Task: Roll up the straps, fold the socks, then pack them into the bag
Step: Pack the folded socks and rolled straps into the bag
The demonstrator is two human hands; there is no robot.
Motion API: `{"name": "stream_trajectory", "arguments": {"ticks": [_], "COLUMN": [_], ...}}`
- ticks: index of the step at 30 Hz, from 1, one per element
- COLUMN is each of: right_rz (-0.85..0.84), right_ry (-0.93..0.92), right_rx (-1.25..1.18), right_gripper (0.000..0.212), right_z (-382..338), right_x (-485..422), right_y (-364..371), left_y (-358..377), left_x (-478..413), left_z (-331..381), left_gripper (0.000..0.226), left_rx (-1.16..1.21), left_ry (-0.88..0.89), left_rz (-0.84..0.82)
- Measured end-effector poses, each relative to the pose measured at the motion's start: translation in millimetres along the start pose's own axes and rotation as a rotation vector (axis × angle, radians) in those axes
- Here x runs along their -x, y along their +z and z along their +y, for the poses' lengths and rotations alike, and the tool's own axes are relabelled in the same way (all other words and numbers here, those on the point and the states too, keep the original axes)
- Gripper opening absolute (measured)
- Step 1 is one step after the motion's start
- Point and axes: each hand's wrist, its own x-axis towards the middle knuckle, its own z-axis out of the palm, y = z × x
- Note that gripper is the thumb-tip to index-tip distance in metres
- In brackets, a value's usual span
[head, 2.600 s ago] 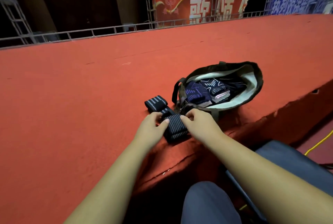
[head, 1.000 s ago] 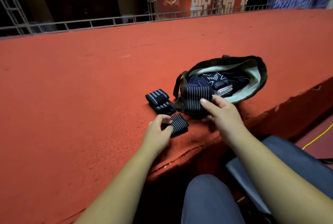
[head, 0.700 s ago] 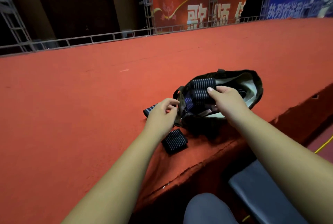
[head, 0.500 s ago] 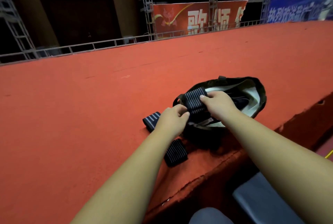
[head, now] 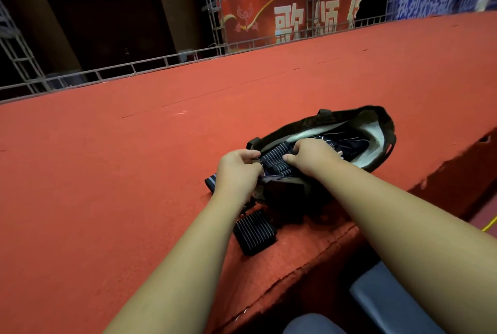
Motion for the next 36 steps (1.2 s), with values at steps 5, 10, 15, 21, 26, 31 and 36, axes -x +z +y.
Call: {"name": "stream_trajectory", "arguments": {"ticks": [5,10,15,21,26,31,36], "right_rz": [-0.03,-0.086,-0.096,-0.08,-0.11,-0.198,-0.229], "right_ry": [0.015,-0.003,-0.048,-0.086,-0.077,-0.101,-0.013], "right_rx": [0.049,0.101,0.088,-0.064,-0.001,0.075,0.098], "right_gripper": [0.036,0.044,0.05,0.045,0.05,0.042,0.064], "right_z": [-1,3,3,-9,-7,-12,-4], "right_x": [-5,-6,3,8,3,-4,-18], "right_y": [1,-20,-19,-18,-8,-12,-11], "left_y": [5,0,2,-13,-13,-16,-13], "left_x": [9,0,4,11,9,4,4], "left_z": [11,55,56,39,36,50,53], "left_gripper": [0.037,0.033,0.036,0.019,0.011,0.017,0.019], "left_rx": [0.12,0.314,0.01,-0.286,-0.208,-0.117,0.142], "left_ry": [-0.014,0.014,0.047,-0.13,-0.071,0.05,0.086], "left_rz": [0.028,0.039,-0.024,-0.099,-0.157,-0.117,-0.085]}}
